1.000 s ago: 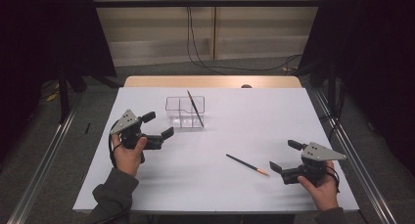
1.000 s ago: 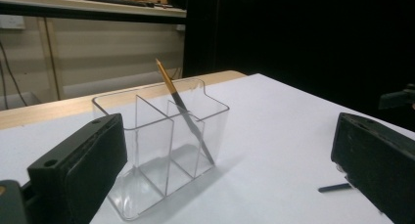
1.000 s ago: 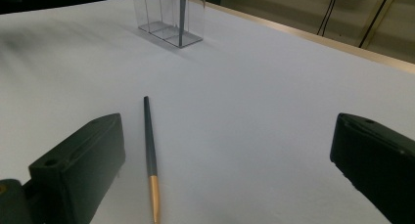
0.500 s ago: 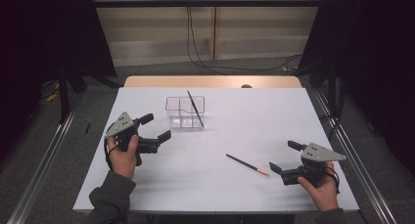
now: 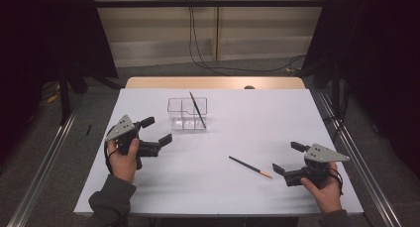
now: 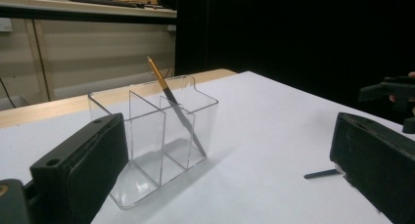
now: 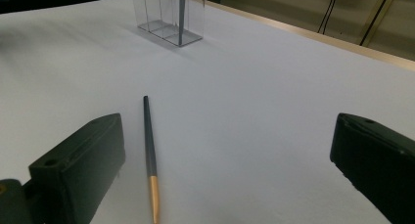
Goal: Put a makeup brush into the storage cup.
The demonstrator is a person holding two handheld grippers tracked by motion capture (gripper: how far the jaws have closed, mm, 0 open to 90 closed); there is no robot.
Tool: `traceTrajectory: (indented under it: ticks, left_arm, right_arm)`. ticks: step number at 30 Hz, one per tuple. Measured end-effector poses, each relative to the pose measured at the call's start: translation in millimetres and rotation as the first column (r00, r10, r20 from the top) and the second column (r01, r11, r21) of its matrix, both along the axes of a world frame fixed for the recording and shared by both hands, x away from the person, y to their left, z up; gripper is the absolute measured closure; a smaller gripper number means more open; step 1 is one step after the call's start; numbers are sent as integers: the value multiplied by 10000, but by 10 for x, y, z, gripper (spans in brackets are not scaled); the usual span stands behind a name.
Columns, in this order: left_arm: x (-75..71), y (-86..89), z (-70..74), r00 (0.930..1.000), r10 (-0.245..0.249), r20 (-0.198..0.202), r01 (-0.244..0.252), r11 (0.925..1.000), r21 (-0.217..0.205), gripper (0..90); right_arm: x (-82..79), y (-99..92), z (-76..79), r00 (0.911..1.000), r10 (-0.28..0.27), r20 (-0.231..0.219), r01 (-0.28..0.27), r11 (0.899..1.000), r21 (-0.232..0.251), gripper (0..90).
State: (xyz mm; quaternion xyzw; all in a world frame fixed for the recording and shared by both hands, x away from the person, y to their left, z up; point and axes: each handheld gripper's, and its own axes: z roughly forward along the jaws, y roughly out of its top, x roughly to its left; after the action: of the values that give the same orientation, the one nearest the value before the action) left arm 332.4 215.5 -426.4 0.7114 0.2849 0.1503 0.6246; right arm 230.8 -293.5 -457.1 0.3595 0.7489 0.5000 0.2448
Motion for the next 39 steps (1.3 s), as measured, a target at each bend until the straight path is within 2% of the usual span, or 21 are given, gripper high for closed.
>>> traceTrajectory:
  ticks: [2,3,5,8,9,12,13,16,18,23,27,28,31,35,37,39]
  left_arm:
    - [2,18,-5,10000,-47,-46,47,10000,52,6]
    - [-6,14,-7,9999,109,-31,-109,9999,-6,6]
    - [-8,23,-3,10000,-2,-100,2,10000,-63,6]
    - [-13,40,18,10000,-22,-24,22,10000,-16,6]
    - [-21,34,20,9999,157,35,-156,9999,-32,6]
    - [-28,53,20,10000,-1,29,1,10000,-5,8]
    - [-34,46,19,10000,84,16,-83,9999,-118,7]
    - [-40,50,34,9998,186,82,-184,9996,-228,9]
    - [-48,54,50,9998,185,101,-184,9998,-109,9]
    - [-45,54,65,9998,79,196,-74,9996,-254,10]
    - [-37,36,53,9997,205,101,-201,9993,-330,10]
    - [-23,38,49,9999,90,145,-85,9995,-316,11]
    - [-15,31,43,9998,187,115,-184,9995,-260,12]
    - [-16,28,45,9996,224,153,-219,9991,-352,12]
    - [-14,41,48,9998,120,156,-115,9994,-323,13]
    - [-23,34,45,9998,166,81,-163,9989,-439,13]
  right_arm:
    - [21,9,2,10000,-30,86,31,10000,-27,0]
    - [27,16,5,10000,25,45,-24,10000,-41,0]
    - [30,26,7,10000,6,2,-6,9999,-105,0]
    - [20,22,-5,9999,-2,-118,1,9999,-131,0]
    - [19,20,-9,9999,12,-133,-14,9999,-170,0]
    - [23,21,-10,9996,16,-295,-18,10000,-47,0]
    - [25,25,-7,9993,-6,-361,6,10000,2,0]
    - [26,48,-8,9995,35,-316,-36,10000,-18,0]
    - [13,60,-4,9994,102,-339,-104,9999,-56,0]
    - [-23,85,24,9998,92,-157,-89,9998,162,0]
    - [-37,115,63,9999,80,112,-83,9996,271,0]
    - [-40,123,77,9999,116,119,-121,9992,372,0]
    - [-40,156,113,9994,89,333,-108,9982,582,0]
    - [-28,199,134,9987,293,429,-323,9969,717,0]
    - [-20,214,143,9984,209,532,-247,9970,732,0]
    - [-5,213,159,9980,289,566,-345,9944,1003,0]
